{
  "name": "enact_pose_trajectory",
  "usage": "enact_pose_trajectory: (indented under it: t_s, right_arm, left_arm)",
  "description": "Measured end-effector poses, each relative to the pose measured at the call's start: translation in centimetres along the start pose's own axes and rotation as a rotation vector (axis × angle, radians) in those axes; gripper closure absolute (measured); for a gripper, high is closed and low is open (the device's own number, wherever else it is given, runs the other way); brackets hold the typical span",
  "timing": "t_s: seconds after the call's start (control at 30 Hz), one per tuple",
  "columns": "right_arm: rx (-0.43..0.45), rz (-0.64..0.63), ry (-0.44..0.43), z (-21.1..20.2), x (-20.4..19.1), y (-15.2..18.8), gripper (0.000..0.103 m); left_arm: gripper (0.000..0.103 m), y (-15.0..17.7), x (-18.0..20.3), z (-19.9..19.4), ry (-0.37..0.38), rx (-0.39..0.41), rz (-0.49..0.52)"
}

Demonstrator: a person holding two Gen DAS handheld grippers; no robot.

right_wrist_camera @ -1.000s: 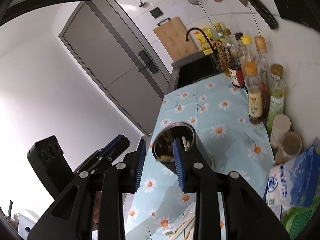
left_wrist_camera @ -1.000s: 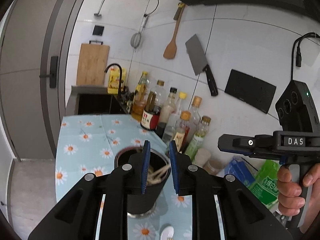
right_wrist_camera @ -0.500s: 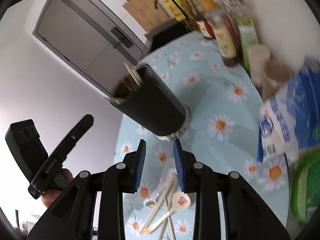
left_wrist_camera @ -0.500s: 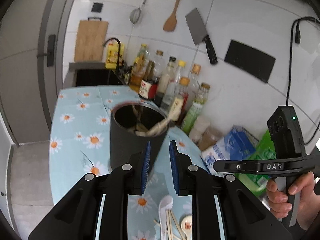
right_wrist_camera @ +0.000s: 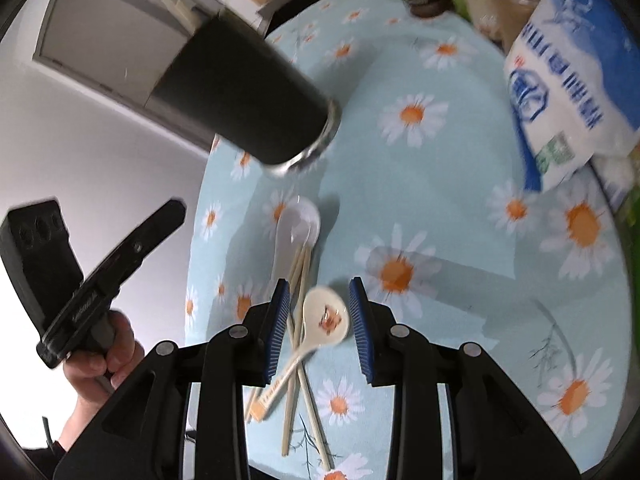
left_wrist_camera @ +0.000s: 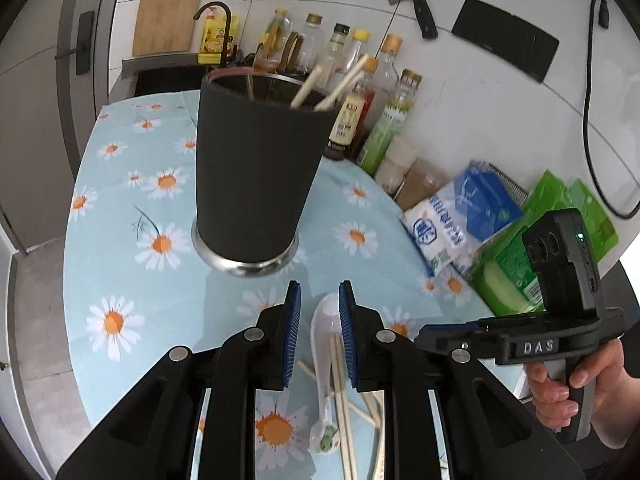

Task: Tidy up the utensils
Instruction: 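Move both open tools back toward the remaining spoons and chopsticks, then close the left tool on a white spoon while the right tool grasps another white spoon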

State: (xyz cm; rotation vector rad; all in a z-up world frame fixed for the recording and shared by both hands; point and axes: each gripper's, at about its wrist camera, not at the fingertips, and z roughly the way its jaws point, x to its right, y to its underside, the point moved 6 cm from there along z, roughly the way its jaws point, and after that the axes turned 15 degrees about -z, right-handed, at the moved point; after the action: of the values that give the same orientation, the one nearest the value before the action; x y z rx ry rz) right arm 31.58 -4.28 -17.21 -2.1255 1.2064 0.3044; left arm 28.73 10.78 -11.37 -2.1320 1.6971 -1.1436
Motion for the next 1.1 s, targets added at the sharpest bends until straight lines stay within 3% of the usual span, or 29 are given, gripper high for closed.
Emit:
enact_pose_trajectory:
  t_s: [0.3,0.5,0.77,1.1]
  right_arm:
    - [-0.056,0.032,0.038,2.5,0.6,1.9,0.071]
    - [-0.045,0.046,0.037,2.8,0.8,1.8,0.072]
    - [-0.052,-0.045,0.112,3.5,0.3,2.0,0.094]
    - [-0.019,-0.029,0.118,2.5,0.6,2.7,0.098]
  left_arm:
    - [0.084,1.6,-1.7,2.1,-0.007,-0.092,-0.024]
    - [0.084,1.7,-2.5,2.9,0.007,-0.133,-0.038]
    - [0.084,1.7,-2.1,4.7,0.020,-0.207,-0.001]
    - [0.084,1.5,-1.2,7.2,0.006,-0.287,0.062]
